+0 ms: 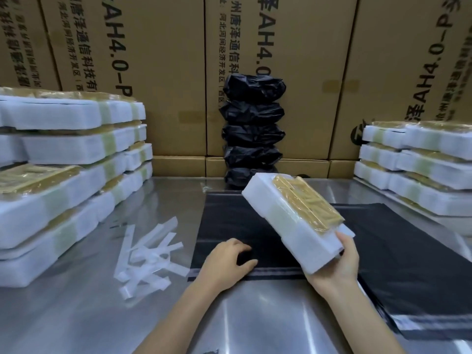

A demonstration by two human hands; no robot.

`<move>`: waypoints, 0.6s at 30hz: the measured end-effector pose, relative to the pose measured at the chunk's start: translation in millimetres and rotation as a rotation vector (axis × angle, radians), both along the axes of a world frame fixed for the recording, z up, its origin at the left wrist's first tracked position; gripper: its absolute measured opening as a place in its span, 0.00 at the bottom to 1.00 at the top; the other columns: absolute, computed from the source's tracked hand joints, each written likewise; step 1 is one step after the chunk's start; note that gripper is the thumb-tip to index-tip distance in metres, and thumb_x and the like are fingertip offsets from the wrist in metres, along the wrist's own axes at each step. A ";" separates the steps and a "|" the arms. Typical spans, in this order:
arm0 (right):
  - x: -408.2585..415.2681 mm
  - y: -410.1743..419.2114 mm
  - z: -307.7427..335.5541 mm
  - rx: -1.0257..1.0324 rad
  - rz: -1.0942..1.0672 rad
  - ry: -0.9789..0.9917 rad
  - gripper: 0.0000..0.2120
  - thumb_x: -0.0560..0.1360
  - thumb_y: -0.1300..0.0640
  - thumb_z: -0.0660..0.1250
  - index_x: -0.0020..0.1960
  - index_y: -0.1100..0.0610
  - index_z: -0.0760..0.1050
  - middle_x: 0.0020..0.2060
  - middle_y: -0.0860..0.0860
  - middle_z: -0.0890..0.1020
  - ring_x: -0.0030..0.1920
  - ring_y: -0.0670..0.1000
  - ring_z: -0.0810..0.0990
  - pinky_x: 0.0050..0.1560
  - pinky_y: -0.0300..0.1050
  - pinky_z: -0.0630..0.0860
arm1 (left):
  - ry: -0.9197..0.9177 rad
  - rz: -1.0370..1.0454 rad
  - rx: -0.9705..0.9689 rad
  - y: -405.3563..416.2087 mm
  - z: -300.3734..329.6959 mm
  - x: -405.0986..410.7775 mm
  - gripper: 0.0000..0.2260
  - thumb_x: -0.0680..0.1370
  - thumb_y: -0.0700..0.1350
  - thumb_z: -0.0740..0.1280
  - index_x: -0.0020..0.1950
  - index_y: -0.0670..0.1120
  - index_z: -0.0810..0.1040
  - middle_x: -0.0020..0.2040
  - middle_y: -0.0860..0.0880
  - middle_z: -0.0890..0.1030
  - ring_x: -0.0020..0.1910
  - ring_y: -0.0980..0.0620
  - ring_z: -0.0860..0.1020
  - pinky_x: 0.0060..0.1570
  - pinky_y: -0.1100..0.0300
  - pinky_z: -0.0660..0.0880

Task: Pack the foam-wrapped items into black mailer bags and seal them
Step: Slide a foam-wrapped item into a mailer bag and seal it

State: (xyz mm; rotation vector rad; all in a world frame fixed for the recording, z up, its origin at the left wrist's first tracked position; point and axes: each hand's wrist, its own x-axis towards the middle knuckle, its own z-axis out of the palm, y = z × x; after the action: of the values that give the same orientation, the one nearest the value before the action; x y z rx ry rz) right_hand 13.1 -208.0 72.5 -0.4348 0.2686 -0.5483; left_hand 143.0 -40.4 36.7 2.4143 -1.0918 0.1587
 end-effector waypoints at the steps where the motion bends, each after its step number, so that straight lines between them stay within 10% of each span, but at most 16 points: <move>1: 0.9 0.8 -1.0 0.005 -0.001 0.001 0.17 0.72 0.50 0.63 0.60 0.52 0.77 0.47 0.51 0.83 0.44 0.54 0.82 0.37 0.44 0.81 | -0.011 0.001 0.021 -1.5 2.5 2.7 0.20 0.76 0.60 0.63 0.66 0.53 0.75 0.63 0.57 0.73 0.62 0.57 0.72 0.59 0.60 0.71; 18: 0.5 4.9 -6.0 -0.046 0.006 0.019 0.16 0.71 0.49 0.64 0.56 0.52 0.79 0.45 0.50 0.84 0.40 0.54 0.83 0.36 0.43 0.81 | -0.067 0.141 -0.115 5.2 8.4 6.6 0.08 0.78 0.49 0.64 0.52 0.55 0.83 0.50 0.59 0.83 0.50 0.56 0.79 0.48 0.57 0.77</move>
State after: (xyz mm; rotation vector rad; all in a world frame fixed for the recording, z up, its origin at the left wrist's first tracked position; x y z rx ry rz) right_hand 13.6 -203.1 66.5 -0.4852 0.2734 -0.5458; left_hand 149.6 -35.2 45.1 2.3968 -0.9145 0.3423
